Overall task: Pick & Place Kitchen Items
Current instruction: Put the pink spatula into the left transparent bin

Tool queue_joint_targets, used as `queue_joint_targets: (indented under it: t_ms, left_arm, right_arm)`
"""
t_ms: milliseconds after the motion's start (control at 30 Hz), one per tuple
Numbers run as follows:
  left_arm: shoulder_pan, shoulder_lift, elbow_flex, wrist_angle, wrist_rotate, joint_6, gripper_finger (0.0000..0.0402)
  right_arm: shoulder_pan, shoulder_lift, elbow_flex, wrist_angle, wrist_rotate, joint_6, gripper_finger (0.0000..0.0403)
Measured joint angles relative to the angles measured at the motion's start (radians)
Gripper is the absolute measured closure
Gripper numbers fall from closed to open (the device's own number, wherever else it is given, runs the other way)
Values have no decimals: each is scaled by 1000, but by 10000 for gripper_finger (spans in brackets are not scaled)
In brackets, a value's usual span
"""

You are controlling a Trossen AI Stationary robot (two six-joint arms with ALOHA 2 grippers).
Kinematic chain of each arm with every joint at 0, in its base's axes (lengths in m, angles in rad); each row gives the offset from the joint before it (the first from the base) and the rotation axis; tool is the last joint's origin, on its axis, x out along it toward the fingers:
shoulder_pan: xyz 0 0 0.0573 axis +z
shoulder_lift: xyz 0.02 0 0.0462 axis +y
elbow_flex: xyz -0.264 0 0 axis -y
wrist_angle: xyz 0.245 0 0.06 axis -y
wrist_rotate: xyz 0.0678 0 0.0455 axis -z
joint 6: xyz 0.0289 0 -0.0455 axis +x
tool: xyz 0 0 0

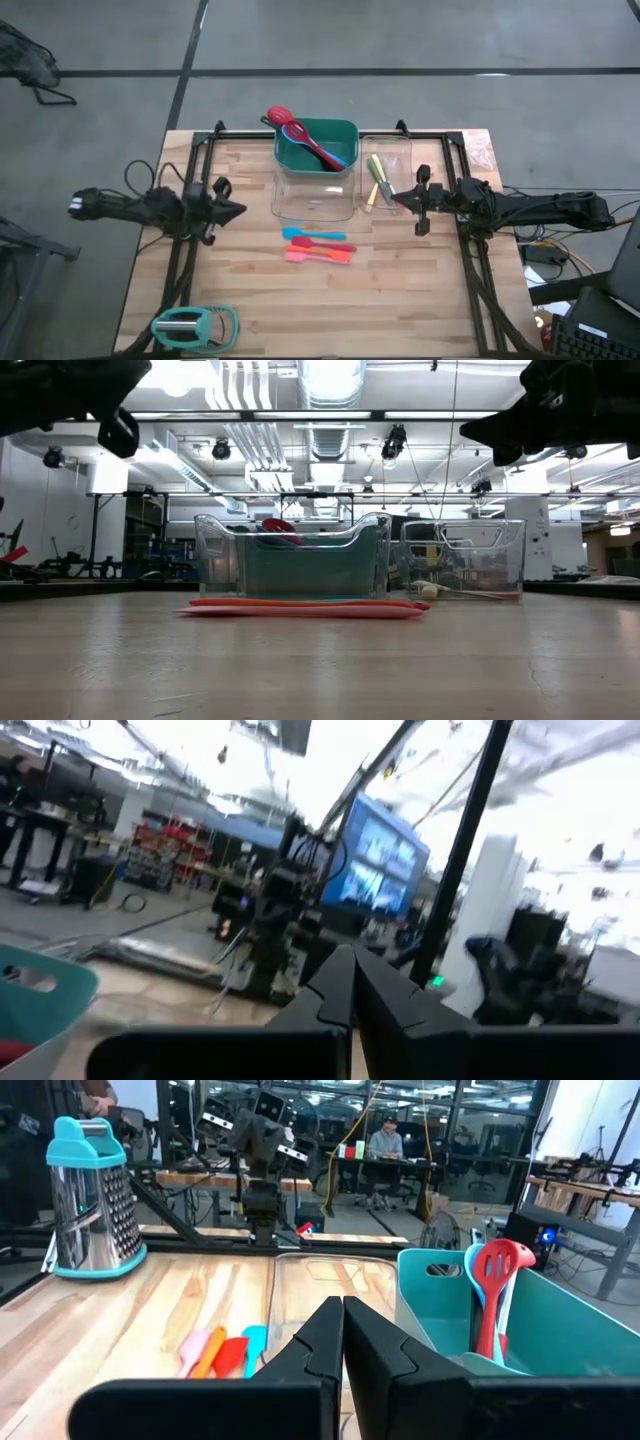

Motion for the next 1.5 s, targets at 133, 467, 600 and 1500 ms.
queue_joint_targets:
  t_ms: [133,467,600,1500]
  left_arm:
    - [0,140,68,-29,-20,17,380]
    - [-76,586,323,-244,-95,57,258]
    - [-170,756,421,-288,-202,95,205]
    - [-311,1487,755,-535,-350,42,161]
  right_arm:
    - [0,0,0,0,0,0,394]
    - [0,0,0,0,0,0,394]
    - [0,0,0,0,0,0,394]
    - [0,7,0,-1,-1,0,394]
